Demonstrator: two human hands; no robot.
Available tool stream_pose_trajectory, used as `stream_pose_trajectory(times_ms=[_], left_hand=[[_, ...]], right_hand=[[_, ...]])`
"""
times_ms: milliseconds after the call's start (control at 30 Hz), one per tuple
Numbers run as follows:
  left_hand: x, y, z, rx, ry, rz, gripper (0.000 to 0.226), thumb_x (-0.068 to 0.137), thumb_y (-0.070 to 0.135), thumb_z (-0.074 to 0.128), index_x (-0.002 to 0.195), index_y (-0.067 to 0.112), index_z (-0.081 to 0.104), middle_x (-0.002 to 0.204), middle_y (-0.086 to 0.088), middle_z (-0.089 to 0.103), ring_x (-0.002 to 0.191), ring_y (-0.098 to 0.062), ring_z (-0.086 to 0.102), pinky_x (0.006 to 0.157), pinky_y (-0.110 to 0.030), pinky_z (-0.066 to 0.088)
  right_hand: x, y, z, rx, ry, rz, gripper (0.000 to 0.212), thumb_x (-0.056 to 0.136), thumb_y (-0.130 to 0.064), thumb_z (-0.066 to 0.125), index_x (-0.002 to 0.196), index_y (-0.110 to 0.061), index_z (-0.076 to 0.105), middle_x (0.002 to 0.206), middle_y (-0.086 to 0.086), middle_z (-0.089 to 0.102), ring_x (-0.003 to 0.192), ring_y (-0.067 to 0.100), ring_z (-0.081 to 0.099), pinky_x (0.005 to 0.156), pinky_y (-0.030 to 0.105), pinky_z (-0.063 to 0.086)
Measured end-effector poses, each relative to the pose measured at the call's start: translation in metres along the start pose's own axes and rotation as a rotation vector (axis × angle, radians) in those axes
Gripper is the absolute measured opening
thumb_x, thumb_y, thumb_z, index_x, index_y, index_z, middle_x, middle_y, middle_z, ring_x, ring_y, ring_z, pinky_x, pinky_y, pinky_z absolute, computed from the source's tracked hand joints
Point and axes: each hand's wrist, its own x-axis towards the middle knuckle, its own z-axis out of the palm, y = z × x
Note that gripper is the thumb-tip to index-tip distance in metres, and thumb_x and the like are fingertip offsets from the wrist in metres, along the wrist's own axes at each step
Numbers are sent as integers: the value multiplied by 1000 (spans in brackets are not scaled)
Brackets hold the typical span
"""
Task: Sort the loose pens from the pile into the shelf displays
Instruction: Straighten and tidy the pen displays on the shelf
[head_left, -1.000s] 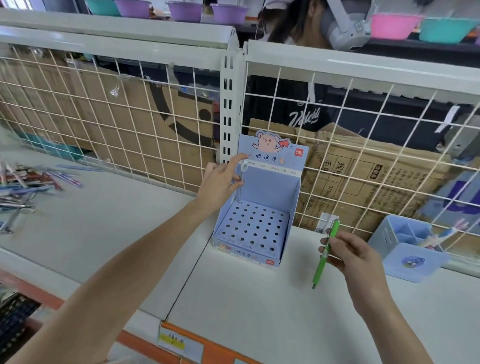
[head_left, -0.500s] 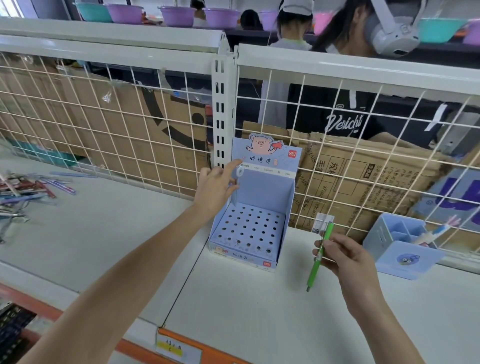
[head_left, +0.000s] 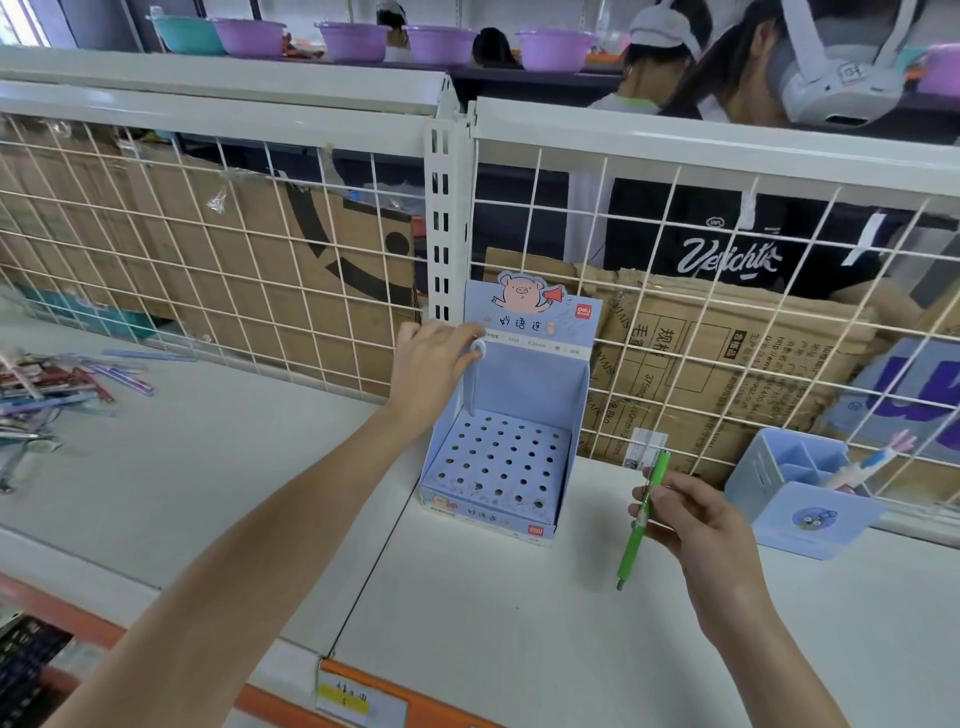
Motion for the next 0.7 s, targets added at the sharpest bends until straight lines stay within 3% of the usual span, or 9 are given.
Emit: stream_pose_trajectory(times_ms=[233,500,700], left_hand=[[-3,-7,8,58,86,65,11,72,18,74,81,18,70,94,2,68,93,-13,46,75,-29,26],[-3,-7,9,68,90,50,9,71,21,70,80,18,71,93,1,67,95,-13,46,75,-30,26],[-3,-9,14,86,95,42,13,69,16,78,81,17,72,94,1,67,95,-14,45,76,-30,26]], right_hand=[[-4,1,3,-9,-1,-8,19,92,2,49,90,-9,64,81,11,67,73,26,64,63,23,57],[-7,1,5,-6,7,5,17,92,2,50,93,-7,64,80,10,67,72,25,64,62,21,57],[-10,2,6,-9,10,20,17,92,2,50,98,-5,64,81,10,67,73,25,64,64,23,57]])
